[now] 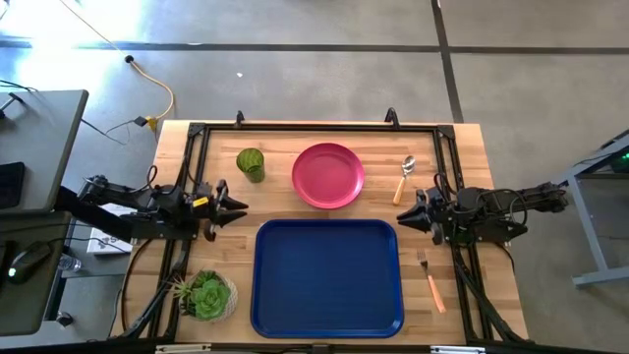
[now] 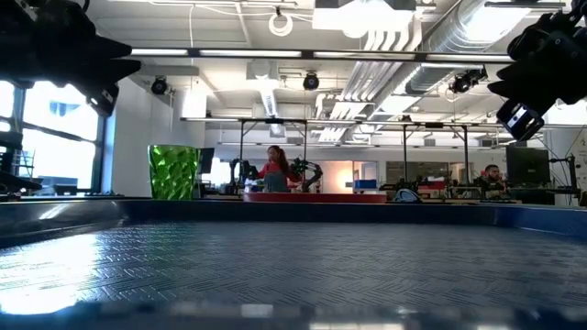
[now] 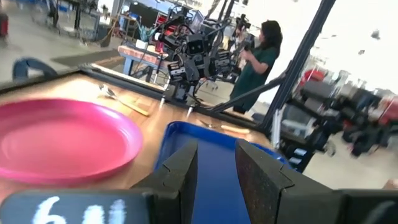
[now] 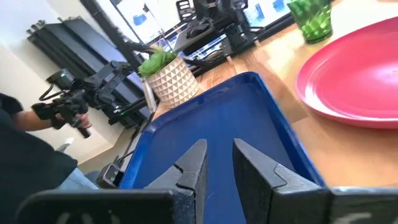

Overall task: Pick and place plate/cup/fork/spoon on tray
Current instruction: Put the green cup on the blue serving tray

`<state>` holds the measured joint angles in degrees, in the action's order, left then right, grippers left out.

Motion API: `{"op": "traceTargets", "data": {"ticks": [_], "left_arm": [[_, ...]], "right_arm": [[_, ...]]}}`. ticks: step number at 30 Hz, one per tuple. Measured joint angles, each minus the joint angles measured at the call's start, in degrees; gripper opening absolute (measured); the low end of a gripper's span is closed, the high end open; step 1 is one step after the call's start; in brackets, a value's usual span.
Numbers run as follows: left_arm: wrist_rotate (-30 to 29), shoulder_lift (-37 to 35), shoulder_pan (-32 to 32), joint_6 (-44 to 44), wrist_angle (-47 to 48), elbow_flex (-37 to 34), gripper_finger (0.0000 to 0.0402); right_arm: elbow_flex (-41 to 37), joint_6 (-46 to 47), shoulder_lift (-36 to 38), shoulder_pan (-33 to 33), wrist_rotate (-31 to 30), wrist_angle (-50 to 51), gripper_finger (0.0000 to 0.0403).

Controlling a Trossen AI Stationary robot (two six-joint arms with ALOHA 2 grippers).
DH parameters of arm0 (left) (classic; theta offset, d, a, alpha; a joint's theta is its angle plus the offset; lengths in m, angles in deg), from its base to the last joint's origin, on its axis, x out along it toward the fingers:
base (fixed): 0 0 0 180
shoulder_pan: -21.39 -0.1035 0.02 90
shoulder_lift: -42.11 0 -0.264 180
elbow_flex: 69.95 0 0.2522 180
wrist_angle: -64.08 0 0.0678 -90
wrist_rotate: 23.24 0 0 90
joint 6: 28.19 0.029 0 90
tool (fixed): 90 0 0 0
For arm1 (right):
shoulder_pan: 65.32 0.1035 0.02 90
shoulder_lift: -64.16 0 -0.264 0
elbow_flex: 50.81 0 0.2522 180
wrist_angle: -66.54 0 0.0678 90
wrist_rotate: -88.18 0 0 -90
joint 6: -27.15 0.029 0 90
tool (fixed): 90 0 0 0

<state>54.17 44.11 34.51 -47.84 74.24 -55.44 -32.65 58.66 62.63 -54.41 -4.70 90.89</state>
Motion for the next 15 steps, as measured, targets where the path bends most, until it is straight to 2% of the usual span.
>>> {"op": "traceTargets", "data": {"ticks": [7,15], "left_arm": [[-0.71,0.0,-0.01,-8.37,-1.06,0.02,0.0097],[-0.75,0.0,-0.02,-8.72,-1.02,0.02,0.0097]], "right_arm": [[0.01,0.0,0.0,0.0,-3.59,-0.26,0.0066],[0.01,0.0,0.01,0.0,-3.65,-0.28,0.0066]]}}
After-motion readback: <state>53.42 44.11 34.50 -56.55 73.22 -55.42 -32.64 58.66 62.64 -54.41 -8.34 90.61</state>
